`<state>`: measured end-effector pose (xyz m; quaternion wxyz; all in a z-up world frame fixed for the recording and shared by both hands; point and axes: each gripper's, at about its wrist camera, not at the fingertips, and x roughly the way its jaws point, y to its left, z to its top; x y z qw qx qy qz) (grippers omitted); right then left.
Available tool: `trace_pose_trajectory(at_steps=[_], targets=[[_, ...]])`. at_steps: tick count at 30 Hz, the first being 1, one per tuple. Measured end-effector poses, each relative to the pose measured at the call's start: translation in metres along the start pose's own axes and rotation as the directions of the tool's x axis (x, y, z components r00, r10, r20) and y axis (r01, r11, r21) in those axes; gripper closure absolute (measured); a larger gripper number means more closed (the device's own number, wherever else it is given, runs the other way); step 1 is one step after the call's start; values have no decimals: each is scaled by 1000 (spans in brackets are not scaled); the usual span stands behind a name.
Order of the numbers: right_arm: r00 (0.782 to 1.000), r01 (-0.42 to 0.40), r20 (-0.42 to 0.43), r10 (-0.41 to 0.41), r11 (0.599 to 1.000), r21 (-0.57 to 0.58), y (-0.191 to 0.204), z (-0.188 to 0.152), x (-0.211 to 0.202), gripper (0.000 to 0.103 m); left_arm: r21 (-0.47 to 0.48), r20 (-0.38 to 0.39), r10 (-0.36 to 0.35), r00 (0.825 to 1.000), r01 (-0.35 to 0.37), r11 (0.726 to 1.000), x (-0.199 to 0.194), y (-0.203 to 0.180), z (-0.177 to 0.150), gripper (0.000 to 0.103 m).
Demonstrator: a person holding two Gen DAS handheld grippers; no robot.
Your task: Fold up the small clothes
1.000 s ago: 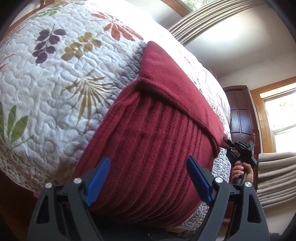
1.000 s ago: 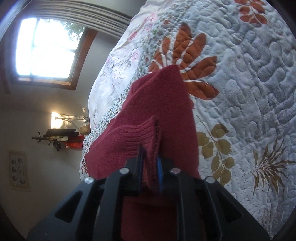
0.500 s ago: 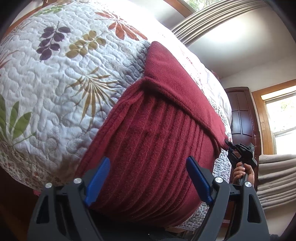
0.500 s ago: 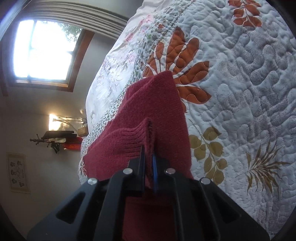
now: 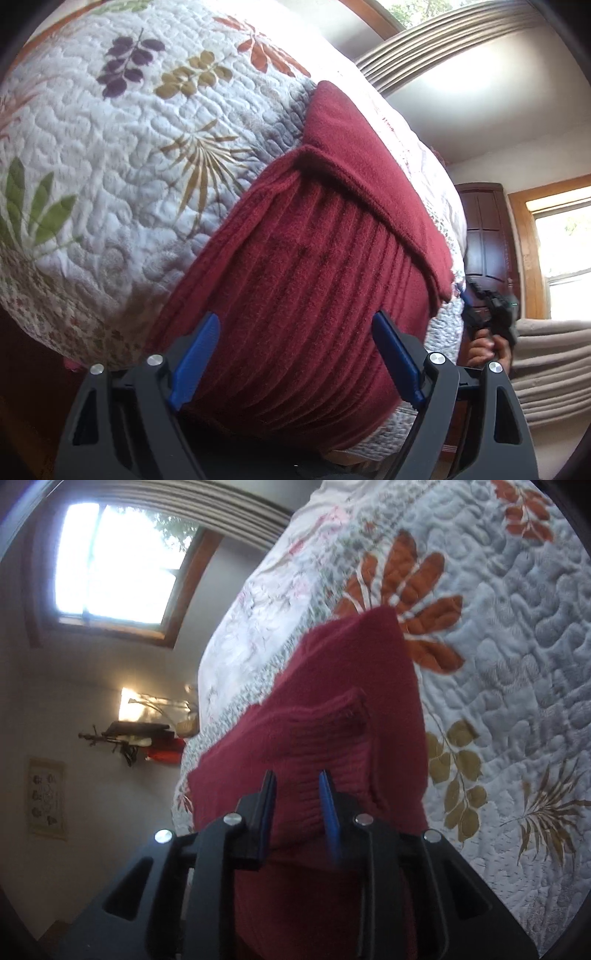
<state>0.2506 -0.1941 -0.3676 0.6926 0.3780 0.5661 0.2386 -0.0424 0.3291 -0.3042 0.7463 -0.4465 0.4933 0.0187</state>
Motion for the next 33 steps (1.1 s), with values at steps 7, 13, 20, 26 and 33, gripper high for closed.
trace_pose_trajectory(at_steps=[7, 13, 20, 26, 33], targets=[[989, -137, 69, 132, 987, 87, -29, -10, -6, 63, -37, 37, -230, 972, 232, 972, 53, -35, 73, 15], [996, -83, -20, 84, 996, 40, -43, -17, 7, 93, -122, 26, -176, 984, 178, 976, 112, -29, 117, 15], [995, -47, 87, 44, 999, 24, -58, -56, -86, 34, -26, -9, -216, 976, 216, 976, 58, -12, 90, 14], [990, 134, -47, -135, 991, -26, -100, -196, -109, 37, 185, -172, -108, 979, 140, 973, -9, 59, 24, 12], [974, 167, -154, -164, 986, 10, -144, -303, -94, 40, 155, -325, -89, 942, 146, 977, -3, 146, -47, 12]])
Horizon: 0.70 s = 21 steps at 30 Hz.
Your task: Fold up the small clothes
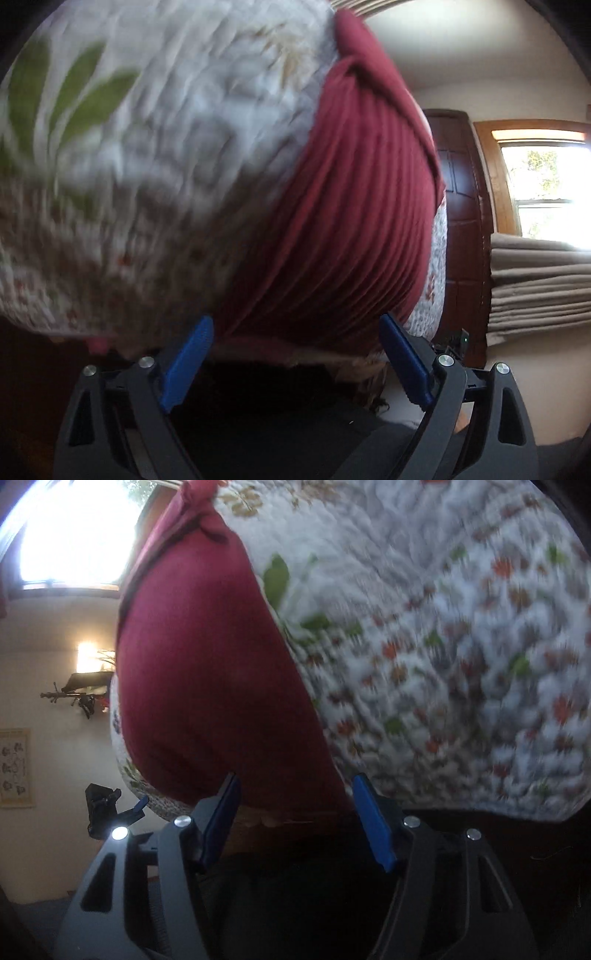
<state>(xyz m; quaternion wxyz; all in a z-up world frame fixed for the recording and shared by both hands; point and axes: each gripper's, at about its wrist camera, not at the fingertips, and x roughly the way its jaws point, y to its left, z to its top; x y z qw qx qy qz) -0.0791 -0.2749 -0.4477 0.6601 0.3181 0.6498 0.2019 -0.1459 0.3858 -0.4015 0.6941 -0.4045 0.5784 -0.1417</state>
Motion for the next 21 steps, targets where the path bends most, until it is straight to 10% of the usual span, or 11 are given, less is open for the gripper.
trace_pose_trajectory(at_steps=[13, 21], targets=[[999, -49, -9, 49, 998, 30, 13, -9, 48, 39, 54, -40, 40, 998, -38, 998, 53, 15, -4, 17], [997, -77, -8, 78, 994, 74, 8, -18, 62, 45, 59, -73, 47, 996, -42, 997, 63, 27, -12, 67]])
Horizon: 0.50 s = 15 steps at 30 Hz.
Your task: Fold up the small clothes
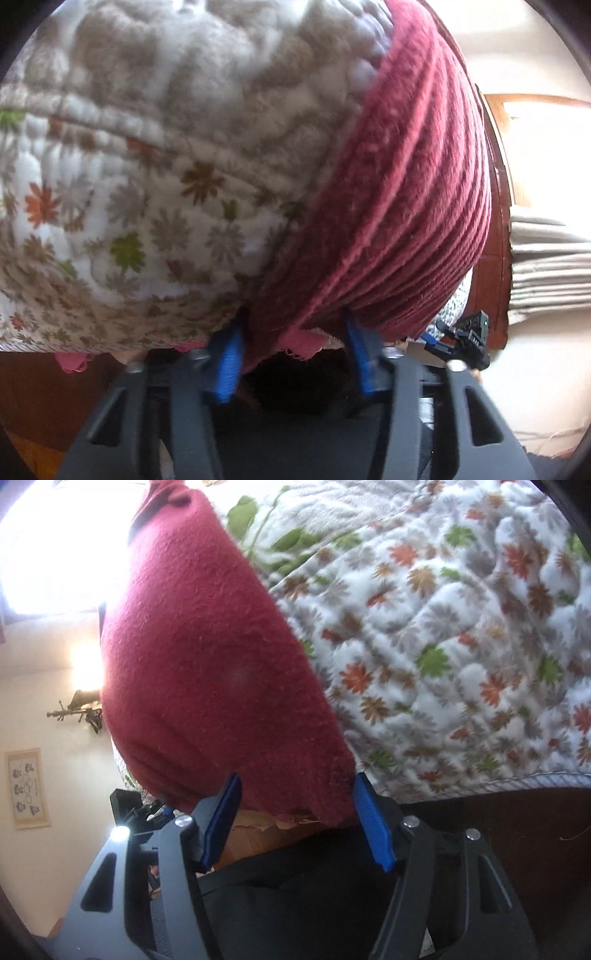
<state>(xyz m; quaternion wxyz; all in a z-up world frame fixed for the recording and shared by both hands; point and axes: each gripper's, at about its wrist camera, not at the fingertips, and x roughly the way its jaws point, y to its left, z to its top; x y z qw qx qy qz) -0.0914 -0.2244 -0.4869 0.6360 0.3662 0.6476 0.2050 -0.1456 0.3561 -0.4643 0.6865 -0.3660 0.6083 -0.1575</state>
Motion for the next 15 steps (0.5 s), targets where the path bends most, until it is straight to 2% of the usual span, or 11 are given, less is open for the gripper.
trace_pose_trajectory(at_steps=[1, 3, 5, 6, 7, 8, 10, 13, 14, 15], targets=[[1000, -21, -20, 20, 1000, -14, 2, -1, 3, 60, 0, -1, -3, 1000, 3, 1000, 1, -1, -1, 69], [998, -25, -54, 22, 999, -48, 7, -5, 10, 72, -9, 2, -9, 1000, 9, 1000, 3, -3, -1, 73], [999, 8, -49, -11, 999, -52, 5, -7, 13, 71, -25, 8, 10, 1000, -10, 1000, 7, -6, 1, 70], [999, 24, -43, -26, 999, -44, 2, -7, 13, 64, -40, 14, 27, 1000, -27, 999, 9, -6, 0, 49], [999, 34, -28, -35, 998, -43, 0, -8, 11, 56, -50, 30, 40, 999, -38, 998, 12, -14, -1, 37], [999, 35, -19, -36, 998, -47, -1, -9, 10, 54, -53, 45, 36, 998, -34, 998, 9, -13, 0, 27], [998, 62, -11, -62, 997, -53, -4, -10, 9, 48, -63, 43, 37, 998, -34, 997, 11, -16, 2, 25], [997, 74, -19, -74, 996, -41, -14, -5, 10, 48, -64, 26, 52, 998, -50, 997, 18, -18, 7, 26], [997, 68, -21, -69, 997, -35, -17, -3, 10, 48, -66, 21, 49, 999, -47, 997, 21, -21, 8, 29], [998, 55, -24, -56, 998, -29, -23, -1, 3, 48, -72, 18, 35, 999, -34, 997, 22, -23, 9, 37]])
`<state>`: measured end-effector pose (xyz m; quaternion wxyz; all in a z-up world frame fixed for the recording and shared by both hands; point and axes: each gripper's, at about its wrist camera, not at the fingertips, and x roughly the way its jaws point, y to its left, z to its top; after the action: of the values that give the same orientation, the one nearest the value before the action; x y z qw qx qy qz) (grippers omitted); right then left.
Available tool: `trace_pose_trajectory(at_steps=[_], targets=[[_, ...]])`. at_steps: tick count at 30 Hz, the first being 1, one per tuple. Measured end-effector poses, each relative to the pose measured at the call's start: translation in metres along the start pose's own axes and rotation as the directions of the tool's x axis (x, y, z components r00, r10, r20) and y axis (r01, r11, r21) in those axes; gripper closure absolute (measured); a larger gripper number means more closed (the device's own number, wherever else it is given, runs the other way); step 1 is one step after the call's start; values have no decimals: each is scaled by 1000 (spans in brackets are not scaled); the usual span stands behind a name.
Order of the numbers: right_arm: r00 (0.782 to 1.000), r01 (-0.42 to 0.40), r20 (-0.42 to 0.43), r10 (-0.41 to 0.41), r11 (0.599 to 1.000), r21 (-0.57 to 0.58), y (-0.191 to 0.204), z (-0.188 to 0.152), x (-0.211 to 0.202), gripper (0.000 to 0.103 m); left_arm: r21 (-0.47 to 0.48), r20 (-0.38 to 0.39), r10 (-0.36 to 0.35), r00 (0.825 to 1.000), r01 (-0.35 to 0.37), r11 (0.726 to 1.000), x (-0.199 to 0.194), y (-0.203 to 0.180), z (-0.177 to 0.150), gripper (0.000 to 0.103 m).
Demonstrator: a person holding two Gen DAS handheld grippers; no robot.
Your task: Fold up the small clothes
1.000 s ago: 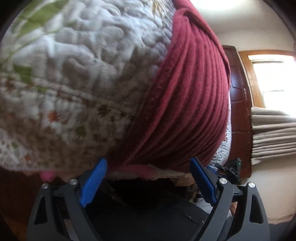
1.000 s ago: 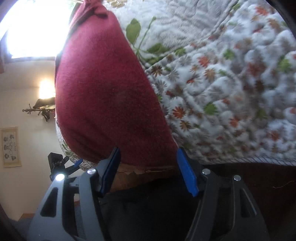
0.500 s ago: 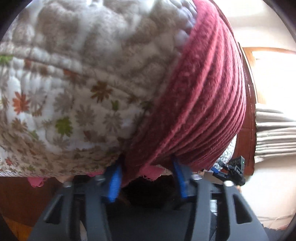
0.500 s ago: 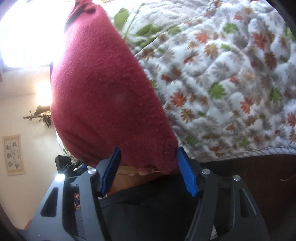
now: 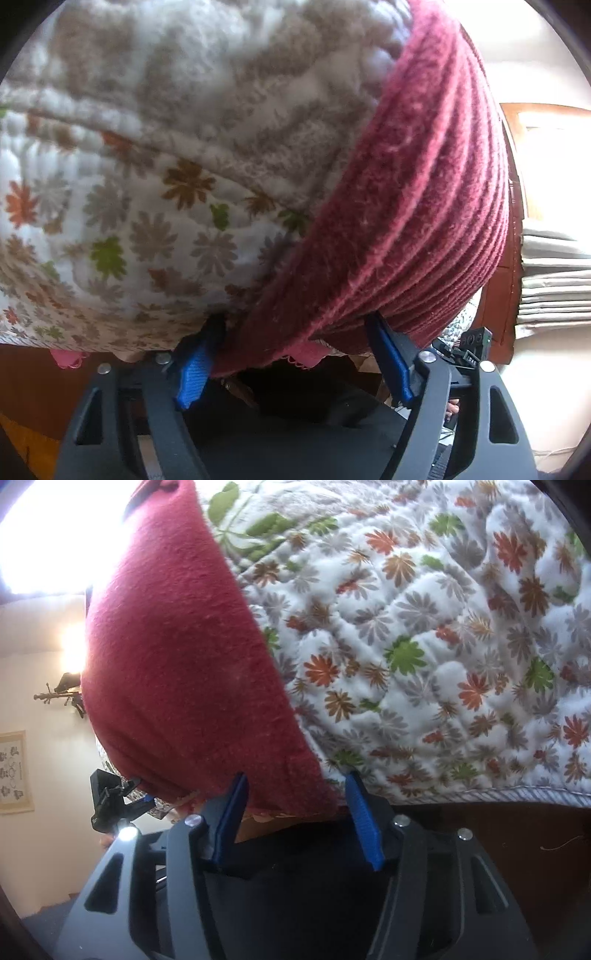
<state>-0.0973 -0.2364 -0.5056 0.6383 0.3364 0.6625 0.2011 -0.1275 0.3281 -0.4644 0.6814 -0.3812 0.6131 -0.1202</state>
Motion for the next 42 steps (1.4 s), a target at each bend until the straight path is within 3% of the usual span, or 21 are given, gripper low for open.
trace_pose_trajectory(at_steps=[3, 4, 6, 8, 9, 11, 13, 15, 17, 18, 19, 20, 21, 22, 23, 24, 29, 34, 36, 39, 42], targets=[[998, -51, -23, 51, 999, 5, -4, -1, 6, 51, -10, -1, -17, 1000, 17, 1000, 5, -7, 1, 57], [997, -69, -41, 69, 998, 10, -5, -2, 7, 63, -13, 1, -20, 1000, 20, 1000, 5, -7, 2, 60], [994, -90, -67, 90, 996, 14, -3, -5, 11, 73, -19, 1, -30, 1000, 30, 999, 5, -5, 2, 76], [994, -90, -55, 90, 996, 17, -2, -7, 10, 73, -27, -4, -31, 1000, 31, 999, 3, 2, 1, 87], [996, -76, -42, 77, 997, 17, -3, -7, 8, 71, -35, -5, -34, 999, 34, 999, 2, 3, 1, 88], [999, -41, -12, 41, 999, 16, -5, -7, 3, 53, -38, -11, -29, 1000, 29, 999, 2, 5, 0, 88], [1000, -24, 6, 24, 999, 23, -6, -7, 1, 48, -43, -9, -11, 1000, 10, 999, 2, 6, 0, 78], [999, -37, 18, 37, 999, 32, -17, -3, -10, 47, -48, 17, -1, 1000, 2, 999, 0, 5, -1, 47], [999, -49, 18, 48, 998, 33, -20, -2, -12, 47, -51, 18, -6, 1000, 7, 999, 1, 6, 0, 46], [998, -61, 9, 61, 998, 33, -23, 0, -13, 48, -54, 15, -10, 1000, 11, 999, 1, 9, 1, 46], [997, -73, -7, 73, 997, 35, -26, 2, -12, 58, -56, 10, -11, 1000, 11, 998, 4, 6, 1, 48], [996, -83, -25, 84, 996, 30, -26, 4, -8, 66, -59, -1, -11, 1000, 11, 998, 6, 6, 2, 62], [995, -95, -38, 96, 995, 21, -22, 3, -7, 84, -62, -8, -16, 1000, 16, 998, 5, 7, 2, 79], [995, -93, -37, 93, 996, 5, -21, 3, -9, 94, -60, -5, -17, 1000, 17, 998, 3, 6, 2, 85], [995, -97, -32, 97, 995, -6, -17, 3, -13, 96, -62, -4, -26, 1000, 26, 998, 1, 7, 2, 94], [994, -109, -25, 109, 994, -6, -17, 2, -17, 98, -70, -3, -47, 999, 46, 996, -2, 9, 1, 96], [981, -188, 44, 187, 982, 3, -16, -7, -54, 98, -114, 39, -158, 987, 162, 980, -33, 13, -11, 97], [942, -316, 122, 314, 949, -2, 0, -17, -105, 98, -122, 76, -301, 951, 309, 943, -77, -3, -24, 97], [921, -366, 144, 363, 931, -9, 10, -15, -124, 98, -132, 89, -371, 924, 380, 915, -93, -13, -26, 97], [880, -445, 169, 444, 895, -30, 38, -2, -142, 98, -142, 120, -472, 874, 485, 863, -112, -32, -22, 97], [841, -506, 189, 507, 860, -58, 66, 21, -156, 98, -145, 182, -571, 801, 596, 790, -123, -50, -4, 97]])
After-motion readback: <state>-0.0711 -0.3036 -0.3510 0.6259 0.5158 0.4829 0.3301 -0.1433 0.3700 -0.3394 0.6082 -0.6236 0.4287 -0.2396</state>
